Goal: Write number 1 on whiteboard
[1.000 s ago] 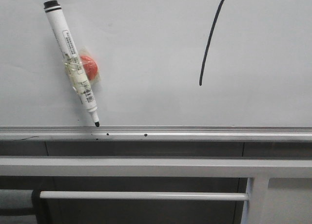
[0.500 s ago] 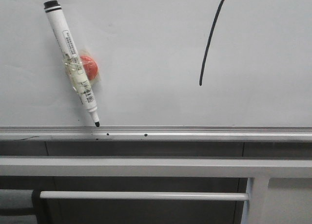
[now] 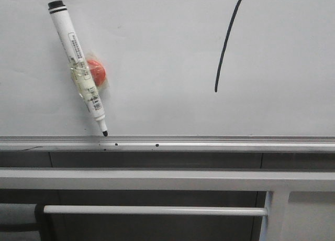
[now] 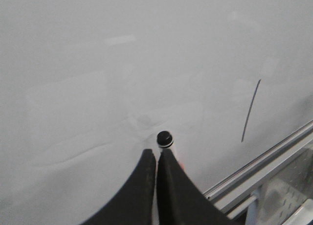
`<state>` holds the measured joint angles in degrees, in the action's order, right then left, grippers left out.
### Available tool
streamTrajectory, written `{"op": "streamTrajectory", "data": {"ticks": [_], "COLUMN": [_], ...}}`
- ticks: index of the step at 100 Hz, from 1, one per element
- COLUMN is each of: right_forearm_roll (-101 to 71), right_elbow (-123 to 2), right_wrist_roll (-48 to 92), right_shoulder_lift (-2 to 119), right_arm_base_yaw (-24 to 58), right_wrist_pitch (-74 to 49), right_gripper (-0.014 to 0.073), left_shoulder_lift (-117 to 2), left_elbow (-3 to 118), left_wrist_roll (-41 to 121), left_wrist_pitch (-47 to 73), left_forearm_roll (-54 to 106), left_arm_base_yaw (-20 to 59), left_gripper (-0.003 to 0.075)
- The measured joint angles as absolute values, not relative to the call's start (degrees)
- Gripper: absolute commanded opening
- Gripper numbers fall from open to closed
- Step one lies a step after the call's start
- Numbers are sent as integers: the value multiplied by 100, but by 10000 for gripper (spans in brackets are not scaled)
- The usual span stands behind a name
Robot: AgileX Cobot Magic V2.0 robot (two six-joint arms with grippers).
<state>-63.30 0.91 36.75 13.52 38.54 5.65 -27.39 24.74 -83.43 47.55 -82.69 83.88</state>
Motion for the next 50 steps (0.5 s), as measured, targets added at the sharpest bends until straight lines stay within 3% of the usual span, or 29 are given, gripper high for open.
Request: {"op": "streamTrajectory", "data": {"ticks": [12,29,50], "right_forearm_roll": [-6330,-6330,-6330], "right_elbow": [91,91,91], "right_wrist_roll": [3675,3675,3675], "right_shoulder_lift": [1352,1352,1352], "right_arm_base_yaw": [3854,3854,3854], "right_wrist_pitch": [565,565,565], "right_gripper": [-63,-64,-63], "left_shoulder_lift": [-2271,-1544,-387], "left_elbow": [2474,2432,2026], "left_wrist_roll": [-8343,-8357,-8357], "left_wrist_pitch": [3535,1707,1050], "left_forearm_roll": [-8303,-8438,-8519], "left_arm_base_yaw": [7408,5079,3176], "left_gripper": [-20,-20,-20]}}
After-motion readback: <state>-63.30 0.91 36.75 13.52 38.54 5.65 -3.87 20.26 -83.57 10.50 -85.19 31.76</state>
